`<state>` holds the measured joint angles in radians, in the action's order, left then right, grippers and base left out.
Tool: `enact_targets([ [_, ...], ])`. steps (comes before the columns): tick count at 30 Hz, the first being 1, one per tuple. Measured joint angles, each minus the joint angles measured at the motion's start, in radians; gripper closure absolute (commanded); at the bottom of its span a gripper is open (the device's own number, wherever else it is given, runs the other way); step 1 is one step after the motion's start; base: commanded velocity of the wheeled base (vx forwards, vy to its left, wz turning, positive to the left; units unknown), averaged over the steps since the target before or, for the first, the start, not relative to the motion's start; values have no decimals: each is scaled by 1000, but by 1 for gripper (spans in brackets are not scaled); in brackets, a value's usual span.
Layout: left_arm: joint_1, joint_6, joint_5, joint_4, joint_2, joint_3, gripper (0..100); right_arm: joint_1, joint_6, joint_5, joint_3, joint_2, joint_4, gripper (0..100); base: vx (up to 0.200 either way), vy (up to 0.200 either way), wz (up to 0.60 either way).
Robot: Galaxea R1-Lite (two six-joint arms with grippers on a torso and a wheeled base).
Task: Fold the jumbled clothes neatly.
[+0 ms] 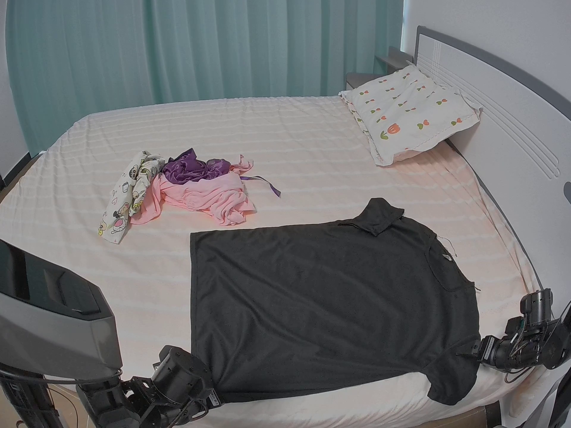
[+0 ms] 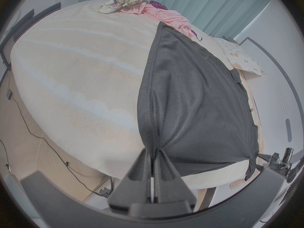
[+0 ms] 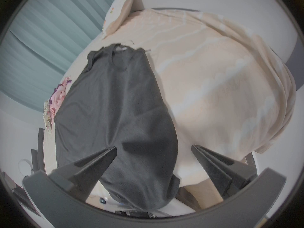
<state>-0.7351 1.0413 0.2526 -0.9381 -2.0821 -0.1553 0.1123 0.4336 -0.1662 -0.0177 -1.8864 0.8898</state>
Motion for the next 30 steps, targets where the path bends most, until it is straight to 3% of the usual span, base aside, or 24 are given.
enact_targets([
  [5,6,-1,1,4,45,23,100,-7,-20,-21,0,2,-31,0,0,0,0],
  [6,6,-1,1,5,57,27,100,-7,-21,-24,0,4,-35,100,0,0,0],
  [20,10,16,0,6,112,89,100,-48,-65,-26,0,22,-142,100,0,0,0],
  [30,29,10,-1,10,130,127,100,-24,-228,-30,0,114,-381,100,0,0,0],
])
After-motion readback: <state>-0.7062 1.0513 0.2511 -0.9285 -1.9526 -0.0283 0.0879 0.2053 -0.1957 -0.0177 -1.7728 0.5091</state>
